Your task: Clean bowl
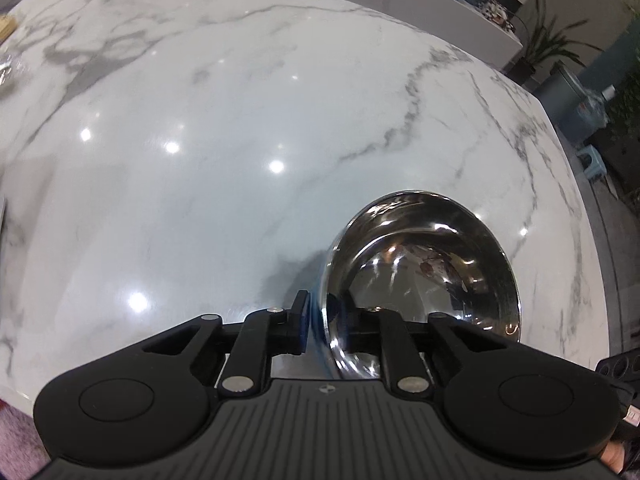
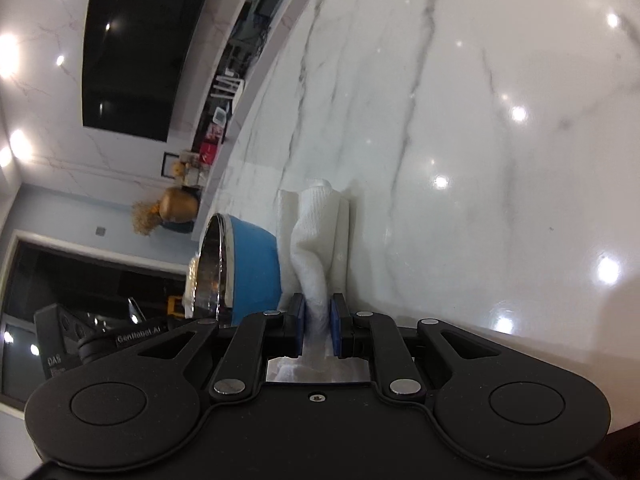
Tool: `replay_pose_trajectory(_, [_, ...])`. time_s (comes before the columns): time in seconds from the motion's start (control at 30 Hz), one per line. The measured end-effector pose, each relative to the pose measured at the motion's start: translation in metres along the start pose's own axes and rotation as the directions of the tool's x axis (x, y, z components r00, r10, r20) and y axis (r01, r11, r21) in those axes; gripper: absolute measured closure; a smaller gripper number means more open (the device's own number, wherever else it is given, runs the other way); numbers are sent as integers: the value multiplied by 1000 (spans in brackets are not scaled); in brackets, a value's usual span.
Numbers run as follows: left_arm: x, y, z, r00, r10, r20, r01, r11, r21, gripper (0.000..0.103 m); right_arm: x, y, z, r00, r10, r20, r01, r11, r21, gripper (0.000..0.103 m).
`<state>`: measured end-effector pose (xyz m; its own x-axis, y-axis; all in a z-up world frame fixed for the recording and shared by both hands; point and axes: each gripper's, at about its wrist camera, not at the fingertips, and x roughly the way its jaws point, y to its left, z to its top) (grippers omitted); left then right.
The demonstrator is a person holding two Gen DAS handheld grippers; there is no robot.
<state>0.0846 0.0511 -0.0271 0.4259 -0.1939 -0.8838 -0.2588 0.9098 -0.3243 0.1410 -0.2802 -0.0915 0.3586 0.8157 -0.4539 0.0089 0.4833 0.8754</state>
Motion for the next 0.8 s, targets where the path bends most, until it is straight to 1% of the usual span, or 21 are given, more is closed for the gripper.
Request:
replay_pose_trajectory(0.07, [-2,4,-2,1000,-11,-1,11,999,-32,61,0,2,0,1000,-8,2,8,1000,-5,92])
replay_pose_trajectory(0.17, [-5,8,-8,999,-37,-18,36,998,-57,58,1,5,-1,1000,-23,5,23,1000,-19,92])
replay_pose_trajectory(0.27, [-7,12,-14,998,-54,-38,50,995,-83,58,2,9,-3,999,-35,14,35,999,-13,92])
replay_pose_trajectory(0.33, [-8,14,-17,997,-64,-47,60,994,-95,59,1,9,-5,999,-38,18,39,999,-11,91])
replay_pose_trajectory(0.37, [-8,14,-16,997,-65,-48,60,994,-91,63,2,9,-5,999,-40,18,40,999,-9,91])
replay_pose_trajectory(0.4, [-8,14,-15,997,-63,-46,59,995,-86,70,2,9,-5,999,-40,19,40,999,-6,91])
replay_pose_trajectory(0.43, [-8,13,-15,997,-62,-45,58,995,-81,72,4,10,-5,999,-40,19,40,999,-4,91])
replay_pose_trajectory(0.47, [-7,13,-13,997,-58,-43,55,996,-76,77,5,10,-5,999,-40,16,40,999,-3,91])
replay_pose_trajectory(0.63, [-3,10,-1,999,-34,-27,32,998,-54,80,13,18,-2,998,-57,10,57,998,-21,91])
replay_pose_trajectory(0.7, [-1,9,4,1000,-24,-20,23,999,-45,84,15,23,1,998,-62,12,63,998,-29,91])
replay_pose_trajectory(0.8, [1,8,11,1000,-10,-10,9,999,-32,84,11,30,6,999,-40,21,41,998,-44,91])
